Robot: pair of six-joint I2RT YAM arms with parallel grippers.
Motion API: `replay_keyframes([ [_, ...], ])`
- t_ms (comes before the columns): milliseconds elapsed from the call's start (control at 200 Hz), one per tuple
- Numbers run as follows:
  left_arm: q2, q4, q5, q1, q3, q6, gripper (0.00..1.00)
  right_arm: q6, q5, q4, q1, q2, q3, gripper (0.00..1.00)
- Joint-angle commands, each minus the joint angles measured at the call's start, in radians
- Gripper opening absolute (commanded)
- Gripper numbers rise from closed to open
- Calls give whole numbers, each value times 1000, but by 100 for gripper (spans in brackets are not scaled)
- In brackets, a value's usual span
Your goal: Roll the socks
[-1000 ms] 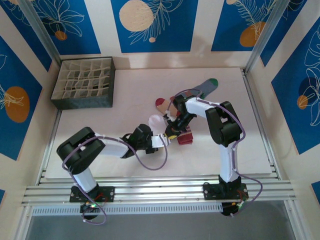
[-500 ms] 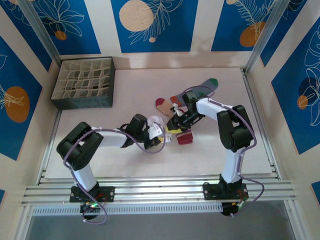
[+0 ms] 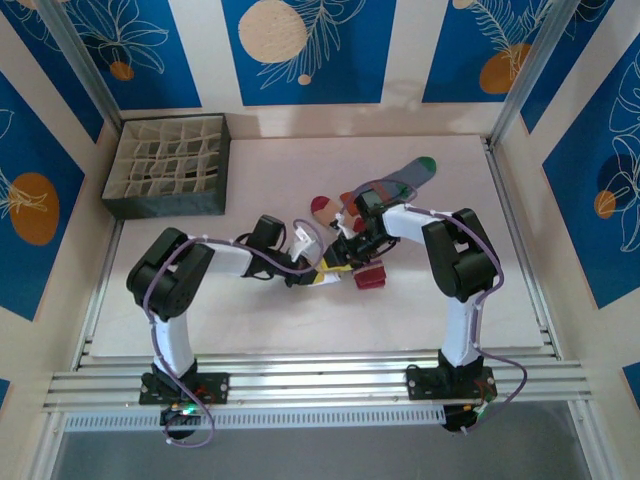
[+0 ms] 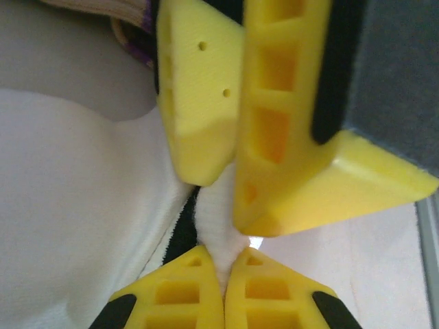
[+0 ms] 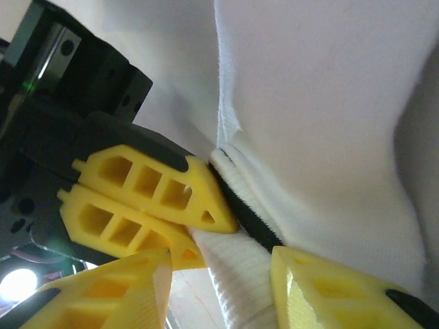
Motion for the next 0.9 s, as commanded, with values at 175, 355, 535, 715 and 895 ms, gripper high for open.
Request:
replay_keyframes([
  [175,100,35,-8,68,-9,-198,0,-21,43,-36,10,25,-37,35],
  [355,99,-10,-32,67,5,-171,0,-19,77,-66,27,43,-13,15],
  [535,22,39,-65,62,-52,-93,15,-8,139,-133,32,68,25,1],
  [715,-124,55,-118,45,-120,55,27,-17,176,-218,31,106,71,0],
  [895,-271,147,-250,-21,-220,223,29,-41,171,-268,33,119,101,0],
])
